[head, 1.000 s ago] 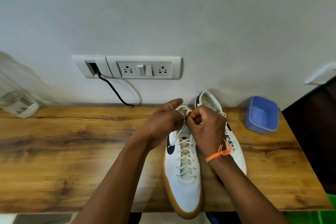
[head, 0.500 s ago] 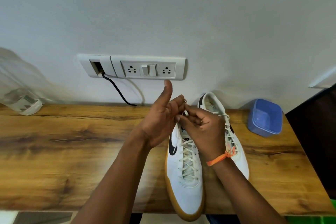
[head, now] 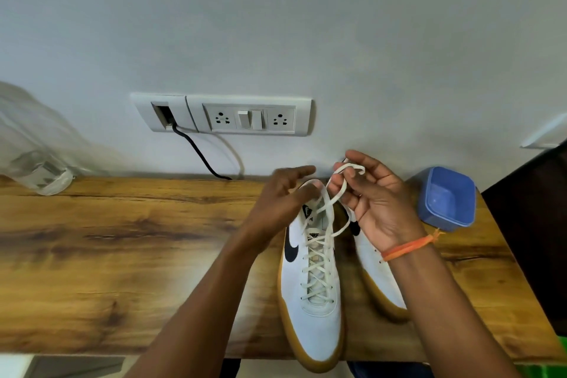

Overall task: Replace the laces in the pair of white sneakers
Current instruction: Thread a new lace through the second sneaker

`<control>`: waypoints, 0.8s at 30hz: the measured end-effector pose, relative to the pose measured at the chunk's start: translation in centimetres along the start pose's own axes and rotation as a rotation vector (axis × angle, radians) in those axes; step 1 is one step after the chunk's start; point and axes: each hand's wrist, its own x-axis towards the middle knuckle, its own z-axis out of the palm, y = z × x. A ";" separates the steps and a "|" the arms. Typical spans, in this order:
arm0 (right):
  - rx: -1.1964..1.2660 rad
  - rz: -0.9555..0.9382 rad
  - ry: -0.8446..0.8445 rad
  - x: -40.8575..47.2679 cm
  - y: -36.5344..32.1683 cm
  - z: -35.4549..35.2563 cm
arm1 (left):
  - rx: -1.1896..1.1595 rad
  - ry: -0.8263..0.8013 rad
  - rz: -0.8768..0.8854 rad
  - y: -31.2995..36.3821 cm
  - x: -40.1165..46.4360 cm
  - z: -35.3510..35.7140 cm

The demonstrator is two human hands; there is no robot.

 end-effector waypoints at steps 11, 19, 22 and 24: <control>-0.047 -0.067 0.043 0.9 -0.4 -2.0 | -0.034 -0.245 -0.045 -0.7 -0.4 2.0; -0.773 -0.349 0.324 1.4 2.2 -3.4 | 0.301 0.070 0.163 -2.2 0.9 0.7; -0.583 -0.197 0.326 1.3 3.8 -2.6 | 0.128 0.208 0.123 -2.0 0.7 1.1; -0.301 -0.050 0.344 1.3 4.4 -1.8 | -0.012 0.248 0.090 -1.9 0.7 1.3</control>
